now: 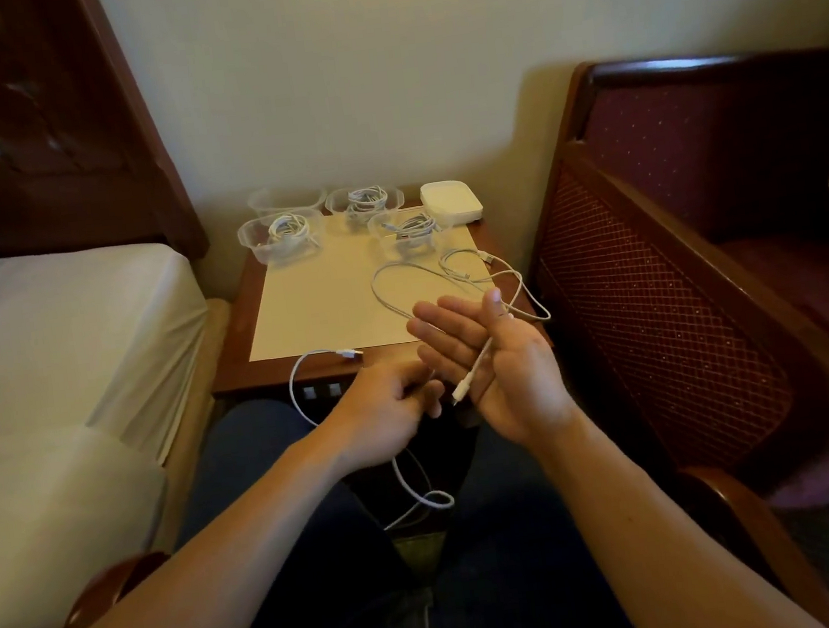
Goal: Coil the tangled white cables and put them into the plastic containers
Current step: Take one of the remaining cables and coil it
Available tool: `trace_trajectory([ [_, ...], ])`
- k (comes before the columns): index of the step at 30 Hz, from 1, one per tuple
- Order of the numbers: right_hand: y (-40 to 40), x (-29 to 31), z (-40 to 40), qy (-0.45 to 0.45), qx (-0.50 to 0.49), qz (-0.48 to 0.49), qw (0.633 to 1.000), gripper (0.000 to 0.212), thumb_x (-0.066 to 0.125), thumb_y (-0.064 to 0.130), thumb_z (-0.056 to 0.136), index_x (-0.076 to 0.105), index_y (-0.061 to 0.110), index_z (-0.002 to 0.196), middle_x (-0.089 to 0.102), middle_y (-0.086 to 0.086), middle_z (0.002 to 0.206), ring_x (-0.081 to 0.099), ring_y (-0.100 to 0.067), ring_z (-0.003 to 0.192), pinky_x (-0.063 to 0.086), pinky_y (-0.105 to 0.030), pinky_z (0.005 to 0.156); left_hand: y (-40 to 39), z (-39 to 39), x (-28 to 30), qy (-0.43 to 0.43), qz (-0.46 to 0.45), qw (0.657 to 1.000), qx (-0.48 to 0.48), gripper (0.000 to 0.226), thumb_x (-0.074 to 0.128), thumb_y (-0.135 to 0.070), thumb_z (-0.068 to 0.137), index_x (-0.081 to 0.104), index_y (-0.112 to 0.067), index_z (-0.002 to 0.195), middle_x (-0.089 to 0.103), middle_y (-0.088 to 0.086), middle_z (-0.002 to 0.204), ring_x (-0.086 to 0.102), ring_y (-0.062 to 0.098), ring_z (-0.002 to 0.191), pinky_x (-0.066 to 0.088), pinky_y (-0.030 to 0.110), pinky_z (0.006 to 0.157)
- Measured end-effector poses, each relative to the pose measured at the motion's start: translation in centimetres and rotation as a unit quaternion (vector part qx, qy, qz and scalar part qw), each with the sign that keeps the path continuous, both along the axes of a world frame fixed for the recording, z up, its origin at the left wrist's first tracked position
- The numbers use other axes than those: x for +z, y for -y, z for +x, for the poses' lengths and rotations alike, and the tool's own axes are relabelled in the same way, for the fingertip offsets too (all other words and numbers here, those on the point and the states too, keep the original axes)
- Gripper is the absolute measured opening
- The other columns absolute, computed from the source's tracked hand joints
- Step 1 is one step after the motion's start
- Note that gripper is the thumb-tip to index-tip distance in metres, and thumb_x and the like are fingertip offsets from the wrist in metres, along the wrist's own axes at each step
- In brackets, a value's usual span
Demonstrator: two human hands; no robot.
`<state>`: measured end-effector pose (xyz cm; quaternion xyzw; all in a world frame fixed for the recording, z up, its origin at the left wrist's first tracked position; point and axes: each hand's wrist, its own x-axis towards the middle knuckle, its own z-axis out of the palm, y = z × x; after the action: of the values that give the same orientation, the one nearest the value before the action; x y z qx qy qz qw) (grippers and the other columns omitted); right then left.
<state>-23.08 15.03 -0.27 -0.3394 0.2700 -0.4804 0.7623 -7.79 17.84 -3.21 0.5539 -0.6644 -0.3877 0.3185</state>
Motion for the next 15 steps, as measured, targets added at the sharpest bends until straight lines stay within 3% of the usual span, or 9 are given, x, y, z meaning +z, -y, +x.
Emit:
trace_trajectory([
  [2,0.1,-0.2,0.0,-0.018,-0.03,-0.009,0.999,0.058,0.033,0.046,0.106,0.049,-0.001,0.135,0.072,-0.016,0.12,0.073,-0.03,0.106,0.062,-0.037,0.084,-0.4,-0.4,0.0,-0.004,0.054,0.998,-0.033,0.028,0.052,-0.02,0.105,0.068,-0.021,0.081,0.061,-0.017,0.06,0.052,0.0,0.052,0.04,0.024,0.062],
  [4,0.1,-0.4,0.1,-0.078,-0.051,-0.027,0.995,0.057,0.036,0.048,0.105,0.05,0.001,0.132,0.075,-0.015,0.115,0.076,-0.025,0.084,0.062,-0.028,0.061,-0.7,-0.6,-0.2,0.034,0.063,0.996,-0.049,0.027,0.051,-0.025,0.105,0.069,-0.025,0.085,0.063,-0.019,0.063,0.055,-0.003,0.055,0.039,0.024,0.063],
  [6,0.1,-0.8,0.0,-0.118,-0.059,-0.039,0.99,0.056,0.036,0.048,0.105,0.051,0.001,0.13,0.076,-0.014,0.11,0.074,-0.022,0.068,0.056,-0.023,0.048,-0.9,-0.6,0.0,0.057,0.051,0.996,-0.046,0.027,0.052,-0.027,0.104,0.068,-0.026,0.082,0.063,-0.021,0.061,0.056,-0.005,0.056,0.038,0.024,0.062],
  [8,0.2,-1.1,0.0,-0.115,-0.062,-0.038,0.991,0.053,0.037,0.044,0.106,0.051,-0.002,0.129,0.075,-0.017,0.111,0.076,-0.026,0.079,0.061,-0.026,0.058,-0.9,-0.5,0.4,0.063,0.047,0.996,-0.043,0.024,0.054,-0.023,0.104,0.069,-0.026,0.085,0.063,-0.019,0.061,0.056,-0.005,0.055,0.039,0.023,0.063],
  [10,0.2,-1.3,0.2,-0.088,-0.068,-0.028,0.993,0.051,0.036,0.038,0.108,0.049,-0.005,0.132,0.072,-0.02,0.119,0.074,-0.03,0.101,0.063,-0.033,0.081,-1.1,-0.2,0.7,0.06,0.062,0.995,-0.052,0.019,0.054,-0.021,0.104,0.071,-0.027,0.099,0.066,-0.013,0.067,0.058,-0.002,0.057,0.045,0.025,0.063],
  [13,0.7,-1.6,0.5,-0.032,-0.075,0.009,0.997,0.055,0.034,0.036,0.109,0.039,-0.006,0.144,0.062,-0.021,0.136,0.066,-0.029,0.12,0.054,-0.041,0.102,-1.4,-0.1,0.7,0.037,0.112,0.991,-0.059,0.022,0.048,-0.02,0.106,0.067,-0.03,0.114,0.064,-0.003,0.072,0.061,0.011,0.06,0.052,0.026,0.059],
  [15,1.1,-1.7,0.7,-0.008,-0.075,0.03,0.997,0.059,0.033,0.039,0.109,0.032,-0.005,0.15,0.058,-0.02,0.141,0.064,-0.028,0.123,0.05,-0.045,0.107,-1.7,-0.3,0.7,0.002,0.155,0.987,-0.054,0.025,0.046,-0.019,0.107,0.062,-0.034,0.12,0.059,0.002,0.074,0.062,0.016,0.062,0.054,0.028,0.059],
])
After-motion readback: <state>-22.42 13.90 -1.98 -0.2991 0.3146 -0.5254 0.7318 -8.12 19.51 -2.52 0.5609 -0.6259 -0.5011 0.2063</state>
